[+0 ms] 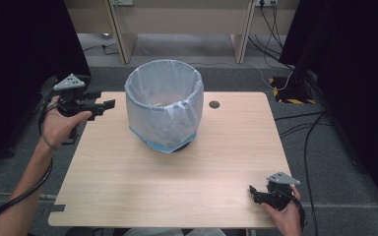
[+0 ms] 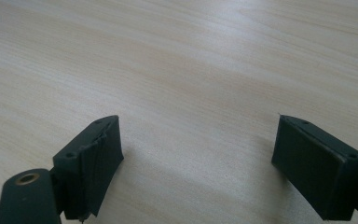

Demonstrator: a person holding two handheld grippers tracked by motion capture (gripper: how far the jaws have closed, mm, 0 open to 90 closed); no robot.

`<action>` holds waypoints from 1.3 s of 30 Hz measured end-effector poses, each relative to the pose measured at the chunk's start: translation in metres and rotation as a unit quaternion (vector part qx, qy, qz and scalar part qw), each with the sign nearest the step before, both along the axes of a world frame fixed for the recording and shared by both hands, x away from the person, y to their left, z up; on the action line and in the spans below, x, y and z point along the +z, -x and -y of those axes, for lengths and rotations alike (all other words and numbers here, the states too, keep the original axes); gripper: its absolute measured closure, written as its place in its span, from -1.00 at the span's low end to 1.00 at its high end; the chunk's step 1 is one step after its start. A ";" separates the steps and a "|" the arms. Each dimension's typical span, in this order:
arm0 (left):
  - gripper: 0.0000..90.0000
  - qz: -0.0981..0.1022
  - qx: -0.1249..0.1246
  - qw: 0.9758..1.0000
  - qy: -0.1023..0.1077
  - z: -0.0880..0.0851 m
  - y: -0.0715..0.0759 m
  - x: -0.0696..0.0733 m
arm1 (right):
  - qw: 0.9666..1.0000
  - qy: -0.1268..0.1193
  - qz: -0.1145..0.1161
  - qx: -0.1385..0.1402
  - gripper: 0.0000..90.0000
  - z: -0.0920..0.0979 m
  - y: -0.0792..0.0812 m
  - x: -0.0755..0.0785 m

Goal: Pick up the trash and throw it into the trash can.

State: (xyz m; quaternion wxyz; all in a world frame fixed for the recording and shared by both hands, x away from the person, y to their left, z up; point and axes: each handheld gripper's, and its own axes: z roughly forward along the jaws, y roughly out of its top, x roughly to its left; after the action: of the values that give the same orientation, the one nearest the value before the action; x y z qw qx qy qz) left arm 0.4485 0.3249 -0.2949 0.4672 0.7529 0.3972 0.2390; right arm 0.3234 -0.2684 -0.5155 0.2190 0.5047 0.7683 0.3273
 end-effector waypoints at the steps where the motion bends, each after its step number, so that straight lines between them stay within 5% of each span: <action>1: -0.32 0.000 0.000 1.000 0.003 -0.001 0.002 -0.003 | 1.000 0.000 0.000 0.000 -0.65 0.000 0.000 0.000; 39: -0.43 -0.009 -0.012 1.000 0.024 -0.005 0.023 -0.081 | 1.000 0.000 0.000 0.000 -0.65 0.000 0.000 0.000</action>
State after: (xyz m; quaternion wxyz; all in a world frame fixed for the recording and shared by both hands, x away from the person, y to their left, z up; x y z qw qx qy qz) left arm 0.4255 0.3295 -0.3761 0.4844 0.7486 0.3974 0.2172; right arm 0.3234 -0.2683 -0.5155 0.2190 0.5049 0.7680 0.3276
